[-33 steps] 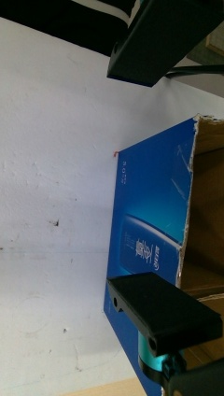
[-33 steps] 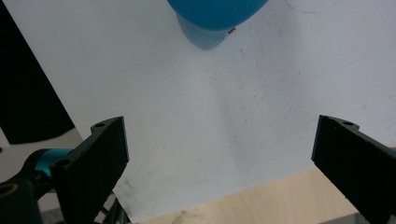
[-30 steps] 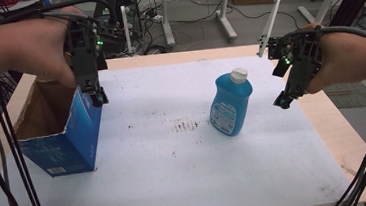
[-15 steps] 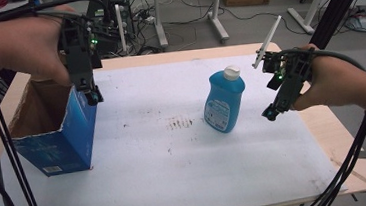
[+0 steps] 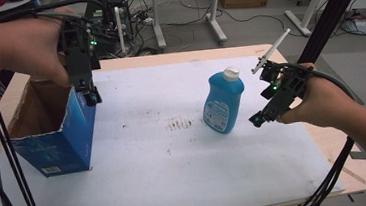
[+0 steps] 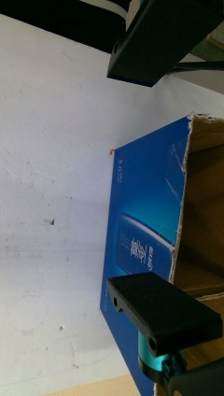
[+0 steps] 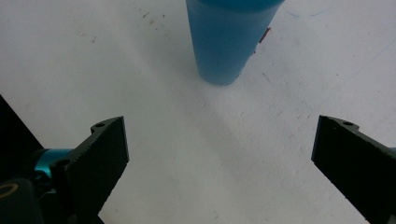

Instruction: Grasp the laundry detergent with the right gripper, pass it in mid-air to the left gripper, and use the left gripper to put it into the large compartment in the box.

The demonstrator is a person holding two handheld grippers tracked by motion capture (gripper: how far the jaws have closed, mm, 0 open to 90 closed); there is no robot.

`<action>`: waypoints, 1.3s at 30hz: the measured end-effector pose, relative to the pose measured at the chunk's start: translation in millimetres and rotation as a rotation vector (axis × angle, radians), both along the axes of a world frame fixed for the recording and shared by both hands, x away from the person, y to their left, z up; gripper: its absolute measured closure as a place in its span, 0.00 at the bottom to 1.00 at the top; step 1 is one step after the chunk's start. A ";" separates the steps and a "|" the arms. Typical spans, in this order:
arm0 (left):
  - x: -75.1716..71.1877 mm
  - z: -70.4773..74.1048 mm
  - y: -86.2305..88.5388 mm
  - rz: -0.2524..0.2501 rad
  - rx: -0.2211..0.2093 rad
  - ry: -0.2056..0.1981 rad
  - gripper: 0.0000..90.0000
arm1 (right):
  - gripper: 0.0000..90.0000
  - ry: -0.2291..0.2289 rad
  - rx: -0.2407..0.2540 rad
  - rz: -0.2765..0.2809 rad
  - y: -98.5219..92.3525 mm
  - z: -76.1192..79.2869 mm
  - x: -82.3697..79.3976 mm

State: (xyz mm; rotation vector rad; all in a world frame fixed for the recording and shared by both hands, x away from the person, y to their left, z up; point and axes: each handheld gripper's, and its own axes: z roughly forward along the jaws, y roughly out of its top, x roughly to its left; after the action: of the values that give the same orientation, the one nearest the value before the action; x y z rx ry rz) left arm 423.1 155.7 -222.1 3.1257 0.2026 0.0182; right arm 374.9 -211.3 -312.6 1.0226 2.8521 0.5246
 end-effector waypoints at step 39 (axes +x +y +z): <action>1.3 -9.2 2.6 0.002 -0.006 -0.002 0.03 | 0.03 -0.229 0.422 -0.231 8.0 -68.1 -1.4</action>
State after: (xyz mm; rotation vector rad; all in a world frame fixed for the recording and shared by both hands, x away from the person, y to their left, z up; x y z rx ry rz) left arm 424.4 158.3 -231.3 3.1189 0.2059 0.0201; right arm 373.5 -203.3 -380.7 1.2329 2.4334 1.1659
